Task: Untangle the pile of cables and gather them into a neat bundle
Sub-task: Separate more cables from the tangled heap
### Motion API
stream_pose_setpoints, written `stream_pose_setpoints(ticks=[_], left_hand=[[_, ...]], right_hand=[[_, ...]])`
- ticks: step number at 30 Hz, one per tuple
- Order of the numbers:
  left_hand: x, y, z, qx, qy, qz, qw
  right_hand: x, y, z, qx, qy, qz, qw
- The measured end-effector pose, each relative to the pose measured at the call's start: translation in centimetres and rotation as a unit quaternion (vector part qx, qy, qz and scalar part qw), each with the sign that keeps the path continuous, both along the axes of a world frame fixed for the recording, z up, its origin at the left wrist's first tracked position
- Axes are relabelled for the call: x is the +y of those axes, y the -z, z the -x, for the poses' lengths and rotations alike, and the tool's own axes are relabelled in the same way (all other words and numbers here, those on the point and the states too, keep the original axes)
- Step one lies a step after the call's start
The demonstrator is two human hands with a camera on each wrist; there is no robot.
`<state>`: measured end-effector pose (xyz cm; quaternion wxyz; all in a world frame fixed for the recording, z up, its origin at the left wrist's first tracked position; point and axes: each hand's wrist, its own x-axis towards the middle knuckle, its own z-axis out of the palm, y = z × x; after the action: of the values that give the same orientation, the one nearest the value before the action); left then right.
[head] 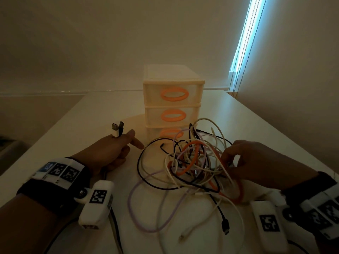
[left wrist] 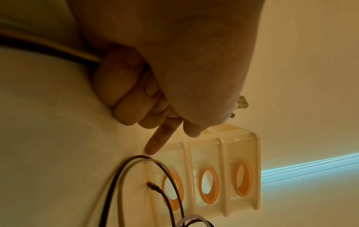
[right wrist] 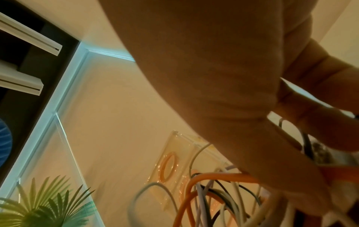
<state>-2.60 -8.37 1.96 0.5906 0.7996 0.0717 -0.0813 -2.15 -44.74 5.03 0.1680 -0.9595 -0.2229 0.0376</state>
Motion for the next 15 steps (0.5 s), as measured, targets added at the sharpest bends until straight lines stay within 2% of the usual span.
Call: stream_pose_setpoints(ticks=[8, 13, 15], left_hand=[[-0.14, -0.23, 0.3, 0.0, 0.021, -0.008, 1.0], [-0.16, -0.24, 0.28, -0.004, 0.019, -0.016, 1.0], [-0.17, -0.28, 0.32, -0.002, 0.017, -0.015, 1.0]], right_hand=[[-0.44, -0.59, -0.72, -0.004, 0.061, 0.068, 0.996], [-0.6, -0.45, -1.02, -0.046, 0.093, 0.016, 0.994], [-0.74, -0.64, -0.77, -0.048, 0.081, -0.004, 0.996]])
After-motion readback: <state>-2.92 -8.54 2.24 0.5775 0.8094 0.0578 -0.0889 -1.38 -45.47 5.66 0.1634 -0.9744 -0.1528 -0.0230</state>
